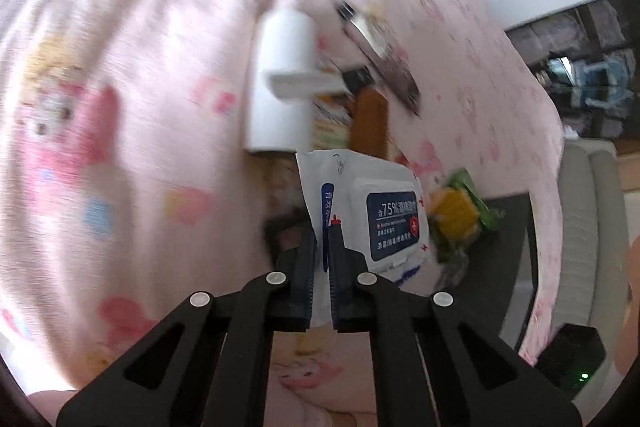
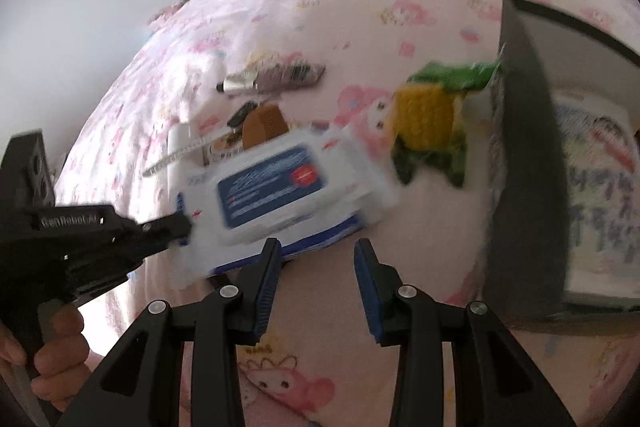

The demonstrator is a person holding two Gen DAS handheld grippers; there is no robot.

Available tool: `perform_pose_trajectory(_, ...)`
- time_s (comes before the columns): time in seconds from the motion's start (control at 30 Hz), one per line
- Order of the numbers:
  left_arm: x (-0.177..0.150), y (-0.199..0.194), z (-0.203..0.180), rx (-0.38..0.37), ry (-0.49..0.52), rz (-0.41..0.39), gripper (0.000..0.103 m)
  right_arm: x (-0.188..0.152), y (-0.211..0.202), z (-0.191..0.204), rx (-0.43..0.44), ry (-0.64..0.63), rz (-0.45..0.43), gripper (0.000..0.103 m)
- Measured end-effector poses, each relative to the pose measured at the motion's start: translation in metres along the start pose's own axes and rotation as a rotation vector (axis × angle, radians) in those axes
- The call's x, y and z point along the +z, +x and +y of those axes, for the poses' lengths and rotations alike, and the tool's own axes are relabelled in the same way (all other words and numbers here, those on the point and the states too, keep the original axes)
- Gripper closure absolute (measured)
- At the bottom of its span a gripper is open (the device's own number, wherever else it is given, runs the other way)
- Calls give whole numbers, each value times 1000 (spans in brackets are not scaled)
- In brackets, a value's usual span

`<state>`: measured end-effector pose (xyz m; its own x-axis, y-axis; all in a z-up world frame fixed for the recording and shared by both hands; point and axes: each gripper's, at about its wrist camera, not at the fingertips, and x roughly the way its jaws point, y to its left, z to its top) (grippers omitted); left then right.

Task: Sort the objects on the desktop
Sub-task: 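Close the left gripper on the wipes pack edge and lift it, then carry the wipes pack with the left gripper over the DAPHNE box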

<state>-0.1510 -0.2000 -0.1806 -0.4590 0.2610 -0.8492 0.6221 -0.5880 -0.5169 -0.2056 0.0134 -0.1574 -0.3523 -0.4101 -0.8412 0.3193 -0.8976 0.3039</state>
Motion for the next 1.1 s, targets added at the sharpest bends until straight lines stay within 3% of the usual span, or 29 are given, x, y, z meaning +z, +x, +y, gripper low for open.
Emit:
perform_pose_trajectory(0.13, 4, 10, 10, 33, -48, 24, 91, 14, 0, 2, -29, -5, -27, 68)
perform_pose_trajectory(0.27, 6, 18, 15, 37, -72, 39, 85, 29, 27, 1, -43, -12, -4, 68)
perform_pose_trajectory(0.4, 9, 31, 15, 59, -70, 40, 70, 32, 49, -11, -21, 45, 19, 67)
perform_pose_trajectory(0.47, 9, 34, 16, 63, -71, 41, 70, 30, 52, -13, 7, 51, 9, 64)
perform_pose_trajectory(0.53, 8, 32, 14, 75, -60, 29, 72, 27, 49, -12, 33, 36, -4, 68)
perform_pose_trajectory(0.67, 7, 27, 14, 97, -53, 13, 75, 17, 38, -1, 40, -45, 3, 89)
perform_pose_trajectory(0.87, 0, 22, 12, 119, -33, 5, 73, -9, 21, 3, 57, -66, 19, 90)
perform_pose_trajectory(1.1, -11, 25, 10, 81, -9, 57, 73, -48, -5, -4, 124, -78, 77, 90)
